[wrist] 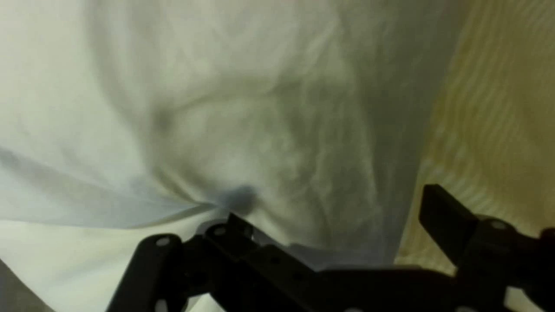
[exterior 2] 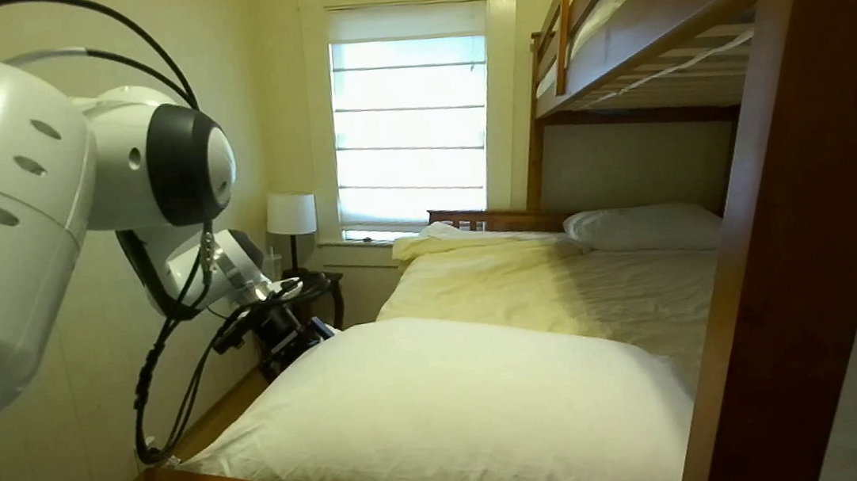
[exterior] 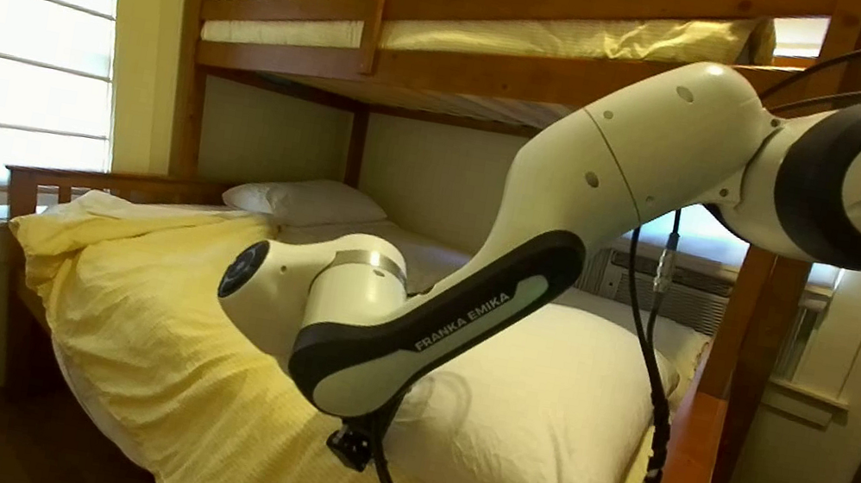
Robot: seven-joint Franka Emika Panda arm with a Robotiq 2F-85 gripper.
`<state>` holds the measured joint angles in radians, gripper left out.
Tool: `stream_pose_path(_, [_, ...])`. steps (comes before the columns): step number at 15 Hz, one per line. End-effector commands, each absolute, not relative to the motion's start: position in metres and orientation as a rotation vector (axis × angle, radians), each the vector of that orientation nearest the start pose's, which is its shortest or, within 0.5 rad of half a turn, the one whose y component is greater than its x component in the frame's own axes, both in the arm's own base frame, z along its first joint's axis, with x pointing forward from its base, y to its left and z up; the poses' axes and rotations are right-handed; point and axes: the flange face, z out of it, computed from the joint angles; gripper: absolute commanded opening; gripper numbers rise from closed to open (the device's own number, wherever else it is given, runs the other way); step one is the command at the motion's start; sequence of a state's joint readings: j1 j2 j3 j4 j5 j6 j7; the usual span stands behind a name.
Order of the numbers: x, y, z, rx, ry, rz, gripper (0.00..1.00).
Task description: Move the pillow to the right
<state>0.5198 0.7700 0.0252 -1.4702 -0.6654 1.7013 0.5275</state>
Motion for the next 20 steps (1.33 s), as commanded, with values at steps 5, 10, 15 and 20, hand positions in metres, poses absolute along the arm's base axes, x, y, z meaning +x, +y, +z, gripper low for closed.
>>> stream_pose_path(5, [0.594,0.287,0.205,2.177,0.36,-0.173,0.4])
stream_pose_path(10, [0.599,0.288,0.221,2.168,0.321,-0.107,0.08])
stream_pose_path(15, [0.592,0.282,0.297,2.146,0.163,0.002,0.02])
stream_pose_path(20, [0.573,0.27,0.402,2.002,-0.017,0.109,0.04])
